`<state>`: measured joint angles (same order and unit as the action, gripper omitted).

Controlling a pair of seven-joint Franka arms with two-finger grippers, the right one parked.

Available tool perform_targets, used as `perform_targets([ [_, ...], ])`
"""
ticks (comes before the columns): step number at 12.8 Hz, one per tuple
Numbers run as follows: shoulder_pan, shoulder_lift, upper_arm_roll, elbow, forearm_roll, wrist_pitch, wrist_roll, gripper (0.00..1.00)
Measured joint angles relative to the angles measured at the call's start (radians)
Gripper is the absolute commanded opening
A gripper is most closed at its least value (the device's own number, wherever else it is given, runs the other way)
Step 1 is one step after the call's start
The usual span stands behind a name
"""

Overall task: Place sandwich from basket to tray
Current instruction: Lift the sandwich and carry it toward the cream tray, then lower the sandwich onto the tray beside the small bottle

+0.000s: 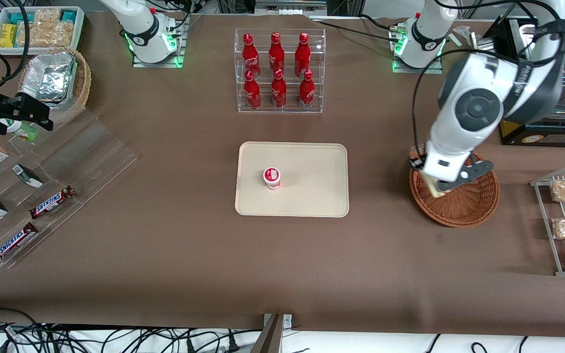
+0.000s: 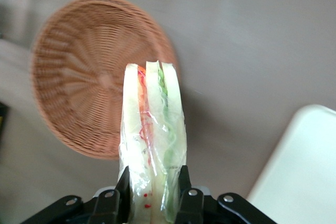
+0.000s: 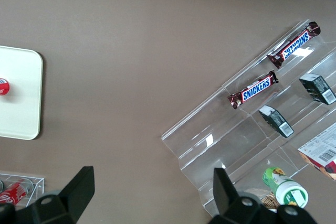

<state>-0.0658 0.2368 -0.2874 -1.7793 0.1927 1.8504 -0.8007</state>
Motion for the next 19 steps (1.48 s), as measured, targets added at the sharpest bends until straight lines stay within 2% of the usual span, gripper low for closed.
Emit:
perform_targets([
  [3,-0.008,0.049,-0.132,0.023,-0.017,0.037,0.043,0.37],
  [5,-0.034,0.101,-0.181,0.025,-0.017,0.088,0.044,0.37],
  [11,-0.158,0.189,-0.188,0.025,-0.017,0.234,0.035,0.36],
  [14,-0.186,0.230,-0.187,0.025,-0.011,0.271,0.023,0.36],
  [19,-0.209,0.309,-0.187,0.024,0.088,0.346,-0.061,0.36],
])
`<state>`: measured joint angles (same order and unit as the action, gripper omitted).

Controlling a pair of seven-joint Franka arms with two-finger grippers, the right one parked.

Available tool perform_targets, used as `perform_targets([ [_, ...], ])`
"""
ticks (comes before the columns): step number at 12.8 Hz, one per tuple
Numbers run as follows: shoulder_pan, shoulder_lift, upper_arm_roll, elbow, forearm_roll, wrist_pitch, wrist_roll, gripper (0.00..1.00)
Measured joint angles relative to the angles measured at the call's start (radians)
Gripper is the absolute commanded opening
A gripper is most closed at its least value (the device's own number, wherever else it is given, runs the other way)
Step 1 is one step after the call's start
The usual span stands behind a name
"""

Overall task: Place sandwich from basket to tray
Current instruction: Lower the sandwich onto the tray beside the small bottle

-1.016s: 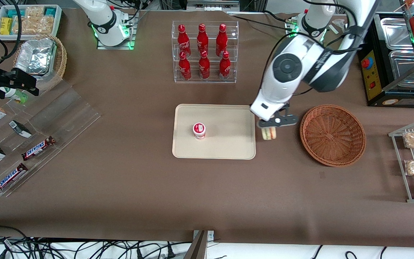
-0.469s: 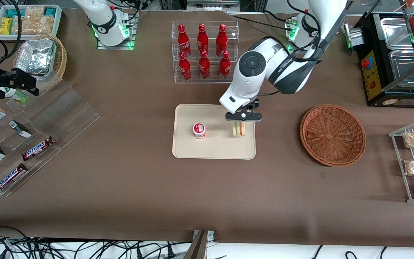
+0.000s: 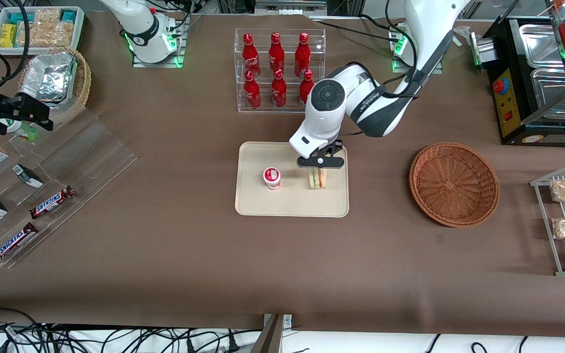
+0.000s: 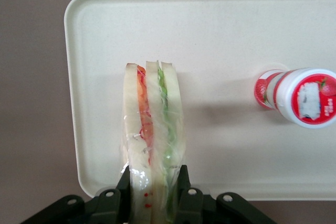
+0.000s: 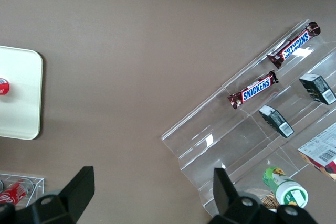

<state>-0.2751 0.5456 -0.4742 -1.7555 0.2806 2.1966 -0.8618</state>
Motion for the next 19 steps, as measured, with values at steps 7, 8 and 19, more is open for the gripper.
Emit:
perform_targets([
  [7,-0.012,0.088,0.002,0.001,0.149,0.086,-0.109,0.36],
  [8,-0.012,0.088,0.001,0.002,0.149,0.086,-0.110,0.36],
  [19,-0.008,0.074,0.005,0.022,0.150,0.067,-0.115,1.00],
])
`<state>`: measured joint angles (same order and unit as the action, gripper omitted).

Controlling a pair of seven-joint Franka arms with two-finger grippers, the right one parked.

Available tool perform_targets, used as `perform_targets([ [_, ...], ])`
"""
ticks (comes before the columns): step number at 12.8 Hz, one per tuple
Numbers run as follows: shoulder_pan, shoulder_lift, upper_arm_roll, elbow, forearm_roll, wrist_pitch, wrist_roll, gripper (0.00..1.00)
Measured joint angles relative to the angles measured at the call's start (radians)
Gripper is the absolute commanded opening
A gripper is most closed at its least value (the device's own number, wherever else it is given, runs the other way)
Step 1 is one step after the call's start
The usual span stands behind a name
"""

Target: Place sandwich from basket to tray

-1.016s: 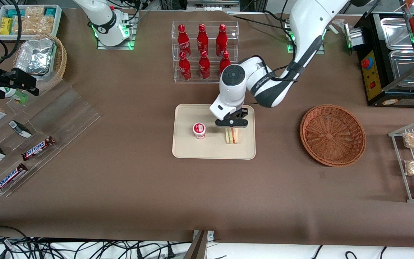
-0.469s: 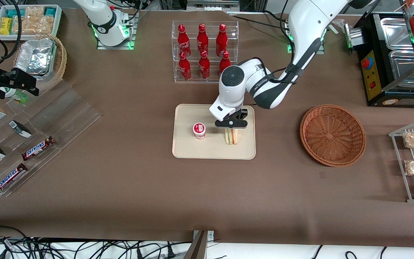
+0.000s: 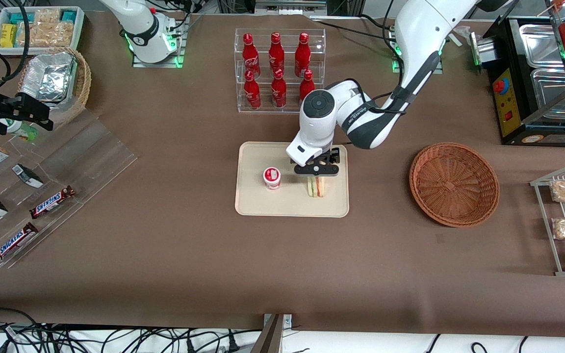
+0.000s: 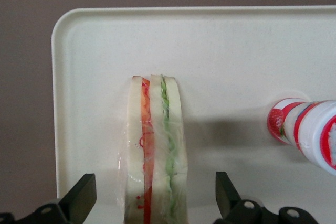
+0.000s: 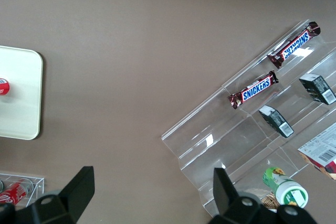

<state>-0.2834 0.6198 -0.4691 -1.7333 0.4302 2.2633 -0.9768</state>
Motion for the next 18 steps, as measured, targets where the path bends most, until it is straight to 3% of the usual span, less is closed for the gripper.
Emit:
perform_targets([
  [9,0.084,-0.210,-0.001,0.090,-0.081,-0.273,0.010,1.00],
  [18,0.288,-0.215,-0.001,0.221,-0.164,-0.449,0.348,1.00],
])
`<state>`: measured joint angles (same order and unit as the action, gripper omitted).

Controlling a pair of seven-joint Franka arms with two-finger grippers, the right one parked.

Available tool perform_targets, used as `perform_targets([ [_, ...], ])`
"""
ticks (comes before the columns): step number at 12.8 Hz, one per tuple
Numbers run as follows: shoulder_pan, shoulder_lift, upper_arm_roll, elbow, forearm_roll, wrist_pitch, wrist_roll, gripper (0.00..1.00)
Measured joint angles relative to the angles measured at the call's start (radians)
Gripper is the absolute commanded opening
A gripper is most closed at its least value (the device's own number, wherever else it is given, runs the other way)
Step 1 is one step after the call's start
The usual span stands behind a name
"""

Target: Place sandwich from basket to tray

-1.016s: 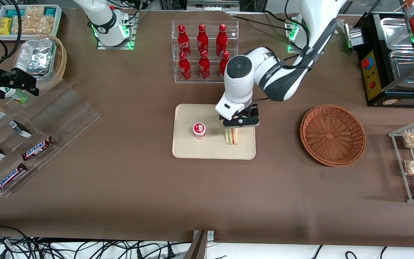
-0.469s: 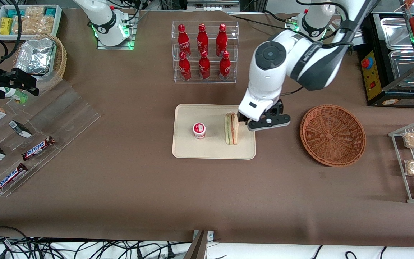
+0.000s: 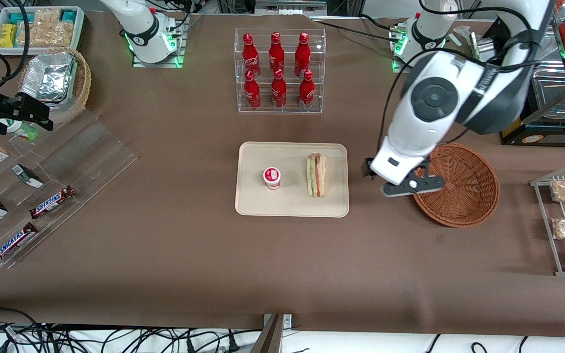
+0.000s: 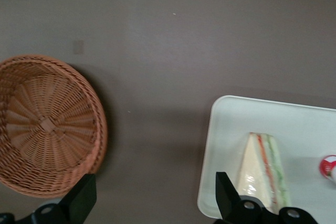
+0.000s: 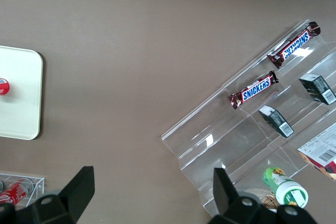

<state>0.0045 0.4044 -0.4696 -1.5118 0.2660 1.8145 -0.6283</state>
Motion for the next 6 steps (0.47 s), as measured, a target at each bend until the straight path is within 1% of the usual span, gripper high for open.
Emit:
perform_targets([
  [2,0.042,-0.001,0.007,0.011,-0.030,-0.014,0.109,1.00],
  [3,0.042,-0.003,0.026,0.027,-0.038,-0.027,0.149,1.00],
  [4,0.034,-0.006,0.060,0.046,-0.053,-0.047,0.189,1.00],
  [6,0.007,-0.015,0.154,0.085,-0.116,-0.089,0.298,1.00],
])
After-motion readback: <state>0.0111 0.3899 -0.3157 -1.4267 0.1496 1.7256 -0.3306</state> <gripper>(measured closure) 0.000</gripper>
